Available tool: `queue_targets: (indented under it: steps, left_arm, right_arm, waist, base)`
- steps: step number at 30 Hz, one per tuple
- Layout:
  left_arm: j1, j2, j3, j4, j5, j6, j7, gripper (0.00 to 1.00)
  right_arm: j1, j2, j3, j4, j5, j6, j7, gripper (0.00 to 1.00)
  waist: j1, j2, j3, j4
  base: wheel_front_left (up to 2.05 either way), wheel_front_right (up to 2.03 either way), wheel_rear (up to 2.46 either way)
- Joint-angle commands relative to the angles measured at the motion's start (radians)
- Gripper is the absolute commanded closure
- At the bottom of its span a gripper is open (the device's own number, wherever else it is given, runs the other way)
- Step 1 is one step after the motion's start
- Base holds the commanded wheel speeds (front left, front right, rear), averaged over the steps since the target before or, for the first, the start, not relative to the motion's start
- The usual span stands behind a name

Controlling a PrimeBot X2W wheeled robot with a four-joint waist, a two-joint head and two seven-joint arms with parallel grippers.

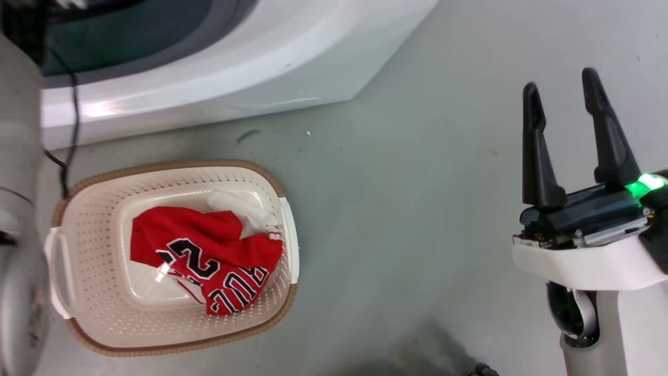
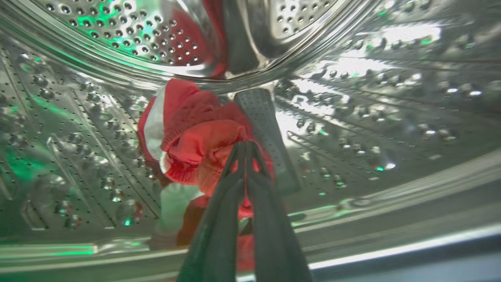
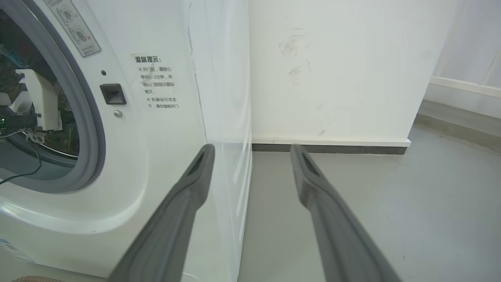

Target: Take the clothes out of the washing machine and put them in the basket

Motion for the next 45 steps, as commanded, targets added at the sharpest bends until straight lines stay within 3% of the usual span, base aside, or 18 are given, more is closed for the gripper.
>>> queue_targets:
  steps: [1,11,17,30,45]
  left_arm:
    - [0.037,-0.009,-0.007,-0.006,-0.016,-0.001,-0.017,1.0]
    - [0.303,-0.032,-0.13,-0.11,-0.147,-0.001,-0.151,1.0]
    - [0.455,-0.011,-0.179,-0.209,-0.179,-0.001,-0.179,1.0]
    - [0.836,-0.039,-0.139,-0.54,-0.155,0.041,-0.182,1.0]
    - [1.128,-0.1,-0.14,-0.677,-0.157,0.063,-0.181,1.0]
  right_arm:
    - [0.014,0.001,-0.001,0.005,-0.007,-0.001,-0.002,0.0]
    - [0.102,0.001,0.006,0.038,-0.038,-0.001,-0.002,0.0]
    - [0.151,0.001,0.003,0.055,-0.046,-0.001,-0.002,0.0]
    - [0.229,0.001,0.011,0.078,-0.068,-0.001,-0.002,0.0]
    - [0.286,0.001,0.019,0.097,-0.074,-0.001,-0.002,0.0]
  waist:
    - [0.0,0.0,-0.043,0.025]
    - [0.0,0.0,-0.201,0.067]
    - [0.0,0.0,-0.28,0.089]
    - [0.0,0.0,-0.419,0.13]
    - [0.0,0.0,-0.516,0.159]
  base:
    - [0.0,0.0,0.0]
    - [0.0,0.0,0.0]
    - [0.0,0.0,0.0]
    - [0.0,0.0,0.0]
    - [0.0,0.0,0.0]
